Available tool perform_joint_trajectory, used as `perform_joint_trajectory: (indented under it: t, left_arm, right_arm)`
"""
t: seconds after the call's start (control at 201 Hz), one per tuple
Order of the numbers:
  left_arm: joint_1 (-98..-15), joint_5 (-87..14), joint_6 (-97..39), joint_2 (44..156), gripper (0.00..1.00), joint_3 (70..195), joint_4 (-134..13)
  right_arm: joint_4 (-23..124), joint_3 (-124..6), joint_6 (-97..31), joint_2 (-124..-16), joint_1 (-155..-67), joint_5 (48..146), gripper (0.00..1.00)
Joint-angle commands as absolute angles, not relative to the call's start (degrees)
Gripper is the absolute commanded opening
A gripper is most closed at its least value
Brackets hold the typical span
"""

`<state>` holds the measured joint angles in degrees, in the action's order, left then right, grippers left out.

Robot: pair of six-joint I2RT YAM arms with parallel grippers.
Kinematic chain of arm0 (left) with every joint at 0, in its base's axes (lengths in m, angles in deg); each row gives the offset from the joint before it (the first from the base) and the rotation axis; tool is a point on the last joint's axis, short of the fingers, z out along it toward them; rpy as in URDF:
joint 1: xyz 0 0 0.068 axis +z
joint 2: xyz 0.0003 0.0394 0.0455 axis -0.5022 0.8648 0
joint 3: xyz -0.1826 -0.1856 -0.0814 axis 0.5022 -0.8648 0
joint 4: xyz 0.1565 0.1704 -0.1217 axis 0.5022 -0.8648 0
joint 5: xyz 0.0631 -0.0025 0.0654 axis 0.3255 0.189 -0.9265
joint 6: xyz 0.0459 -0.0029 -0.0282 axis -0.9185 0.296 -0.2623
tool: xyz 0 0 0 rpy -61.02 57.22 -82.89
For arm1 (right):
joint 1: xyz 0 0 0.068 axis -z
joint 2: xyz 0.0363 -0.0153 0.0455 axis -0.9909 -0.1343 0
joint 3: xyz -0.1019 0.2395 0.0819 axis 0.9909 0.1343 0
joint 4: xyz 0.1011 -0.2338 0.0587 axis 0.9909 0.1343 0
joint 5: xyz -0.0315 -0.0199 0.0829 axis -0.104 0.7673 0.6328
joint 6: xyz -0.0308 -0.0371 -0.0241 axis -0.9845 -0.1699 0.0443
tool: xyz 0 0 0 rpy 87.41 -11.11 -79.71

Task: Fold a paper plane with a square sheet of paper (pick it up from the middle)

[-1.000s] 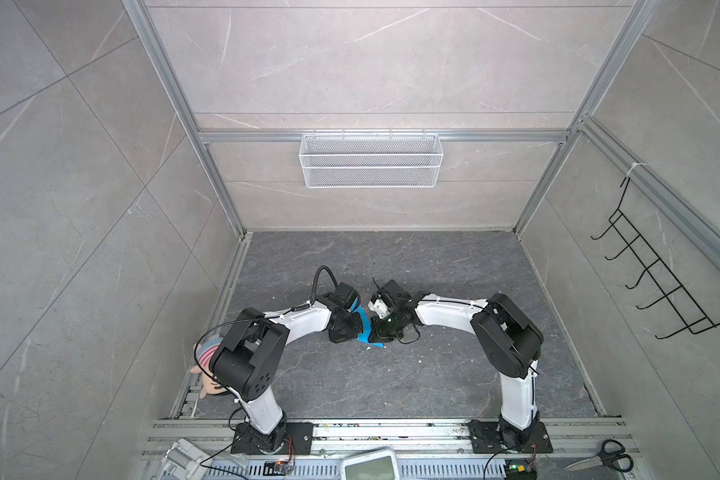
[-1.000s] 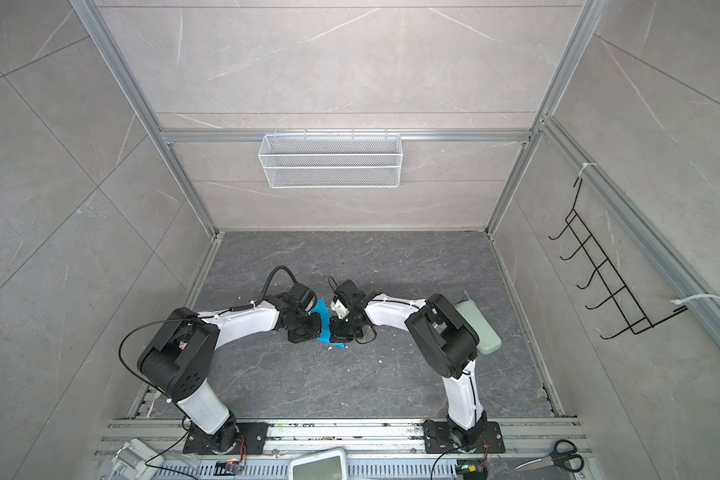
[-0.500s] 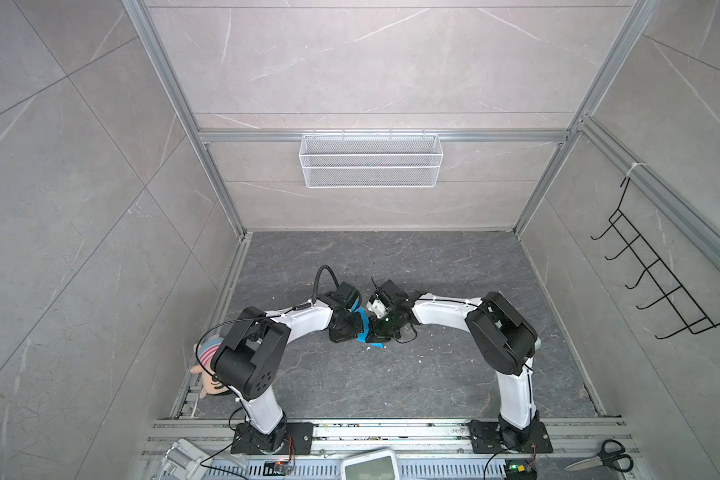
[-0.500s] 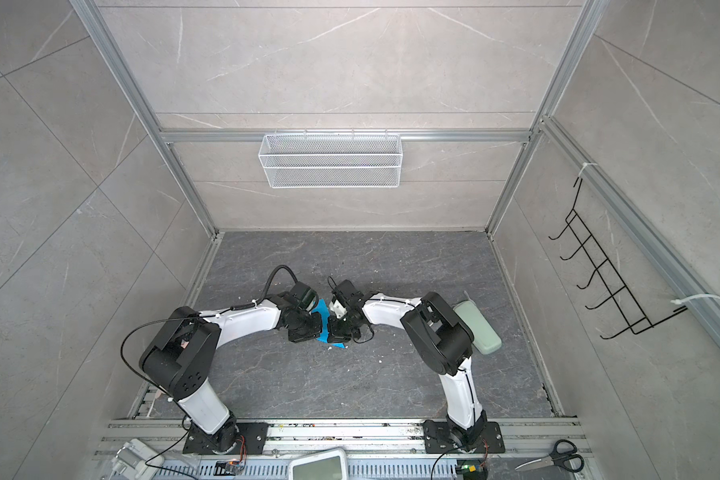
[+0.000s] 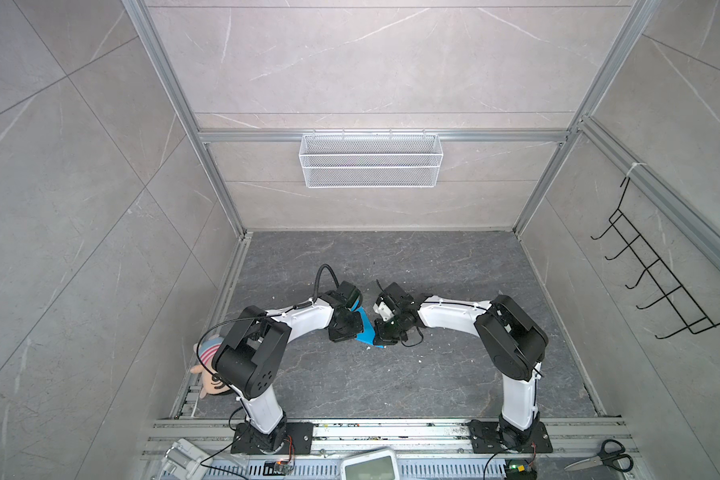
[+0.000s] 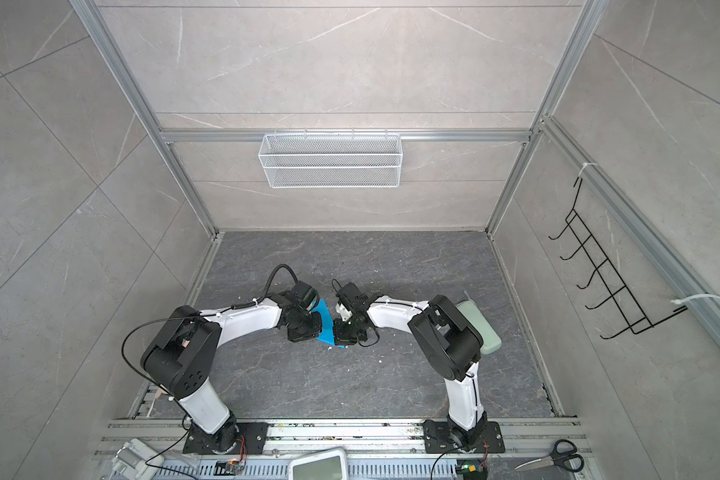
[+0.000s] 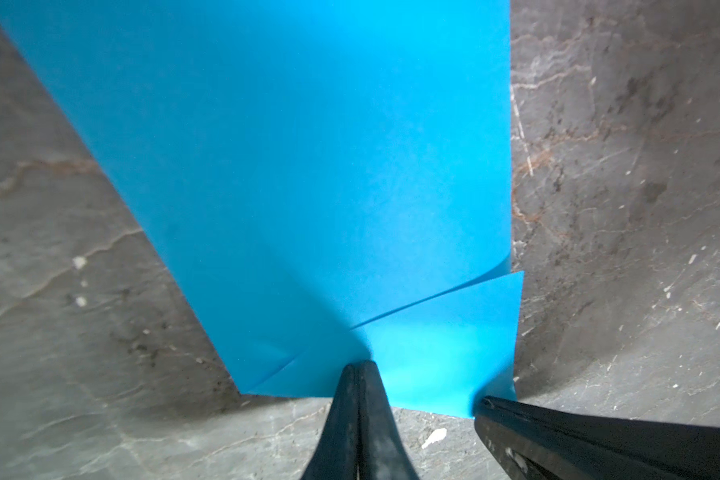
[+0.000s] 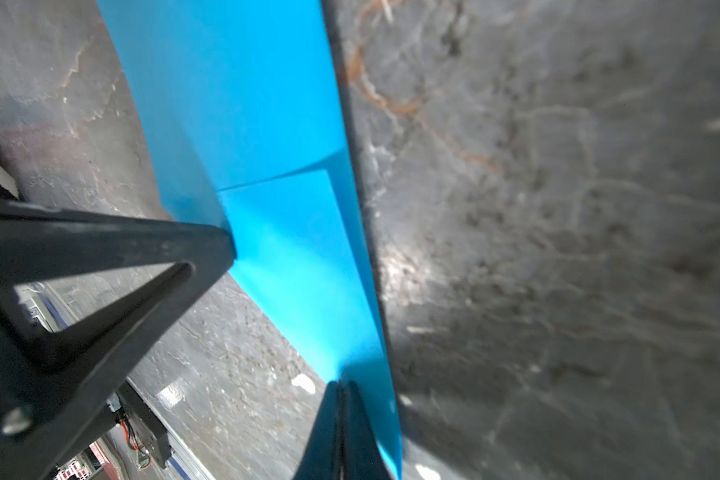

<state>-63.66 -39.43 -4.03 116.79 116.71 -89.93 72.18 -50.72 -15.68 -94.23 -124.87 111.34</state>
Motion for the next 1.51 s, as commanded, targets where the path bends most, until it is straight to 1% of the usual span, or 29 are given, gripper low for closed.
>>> perform_joint_trajectory:
  t: [0.0,0.483,0.568,0.647,0.712,0.792,0.821,0.896,1.04,1.12,1.155,1.195,1.235,1.339,1.444,1.503]
  left_arm:
    - [-63.45,-42.88,-4.84,118.14,0.06,116.91,-94.34]
    - [-63.43,-41.99,-4.99,117.64,0.07,117.99,-94.26]
    - [-63.45,-40.82,-4.71,116.86,0.08,119.37,-93.63]
    - [-63.45,-39.35,-4.68,115.31,0.11,121.02,-92.50]
    - [-63.43,-39.10,-3.74,113.48,0.15,121.80,-91.51]
    - [-63.22,-41.29,-2.13,110.47,0.23,121.64,-90.56]
    - [-62.87,-41.55,-1.58,109.25,0.24,121.05,-89.63]
    - [-61.69,-41.20,-0.19,106.03,0.28,118.48,-86.82]
    - [-58.27,-38.13,1.79,100.84,0.42,111.19,-80.63]
    - [-56.29,-35.59,2.05,98.42,0.52,106.87,-76.86]
    - [-55.68,-35.17,1.78,97.32,0.62,105.24,-76.01]
    - [-54.93,-35.01,1.33,96.16,0.69,103.60,-75.20]
    - [-54.43,-34.64,0.78,94.99,0.74,101.60,-73.78]
    - [-53.57,-30.93,0.33,93.01,0.82,96.75,-66.91]
    - [-53.26,-28.24,0.45,92.49,0.86,94.26,-63.27]
    - [-53.00,-27.08,0.54,92.49,0.89,93.08,-61.39]
  right_arm:
    - [79.02,-47.67,-16.70,-93.50,-124.15,107.64,0.07]
    - [78.62,-42.99,-16.04,-88.63,-123.06,106.83,0.07]
    - [74.83,-42.13,-16.41,-85.53,-123.06,108.24,0.09]
    - [71.49,-41.75,-17.56,-82.50,-123.09,108.43,0.14]
    - [68.81,-41.21,-18.89,-80.79,-123.04,108.14,0.22]
    - [65.54,-40.21,-21.12,-79.06,-123.04,107.38,0.30]
    - [64.48,-39.98,-22.51,-78.57,-123.06,107.31,0.32]
    - [62.99,-39.91,-26.25,-77.86,-123.00,106.76,0.39]
    - [60.24,-40.56,-33.73,-78.11,-123.01,106.24,0.53]
    - [59.19,-42.02,-37.60,-80.06,-122.93,108.61,0.55]
    - [58.62,-42.62,-38.71,-81.02,-122.90,109.40,0.56]
    - [58.13,-43.49,-39.50,-82.21,-122.63,110.08,0.56]
    - [58.15,-44.66,-39.87,-83.68,-122.24,110.81,0.56]
    - [57.36,-46.84,-40.55,-87.43,-121.23,114.09,0.55]
    - [56.38,-47.96,-41.04,-89.98,-120.23,116.91,0.52]
    - [56.04,-48.84,-41.64,-91.47,-119.66,119.53,0.48]
